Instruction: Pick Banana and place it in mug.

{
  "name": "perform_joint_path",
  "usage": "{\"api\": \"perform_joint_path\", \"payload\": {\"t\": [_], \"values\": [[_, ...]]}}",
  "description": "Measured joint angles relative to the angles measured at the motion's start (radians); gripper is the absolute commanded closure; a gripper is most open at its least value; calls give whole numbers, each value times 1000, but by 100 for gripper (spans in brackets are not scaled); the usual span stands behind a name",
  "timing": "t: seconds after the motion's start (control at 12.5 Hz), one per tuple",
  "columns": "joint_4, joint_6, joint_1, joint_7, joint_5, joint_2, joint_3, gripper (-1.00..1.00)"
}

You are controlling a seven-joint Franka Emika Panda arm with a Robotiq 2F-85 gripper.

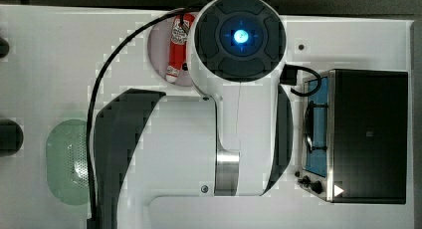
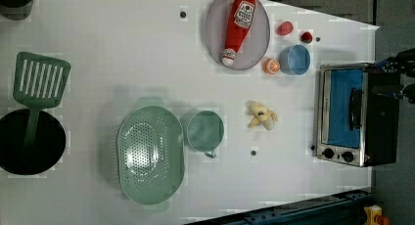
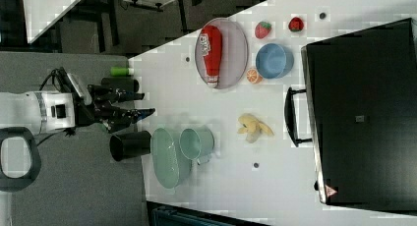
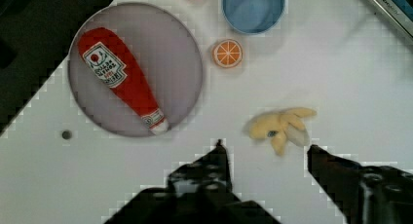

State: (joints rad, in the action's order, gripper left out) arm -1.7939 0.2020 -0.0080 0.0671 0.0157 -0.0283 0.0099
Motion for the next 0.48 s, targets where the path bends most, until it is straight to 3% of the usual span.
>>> {"api": "perform_joint_path", "payload": {"t": [0.24, 0.48], "values": [[-195, -187, 18, 10, 0, -239, -41, -99], [-168, -191, 16, 9, -13, -374, -45, -100]]}}
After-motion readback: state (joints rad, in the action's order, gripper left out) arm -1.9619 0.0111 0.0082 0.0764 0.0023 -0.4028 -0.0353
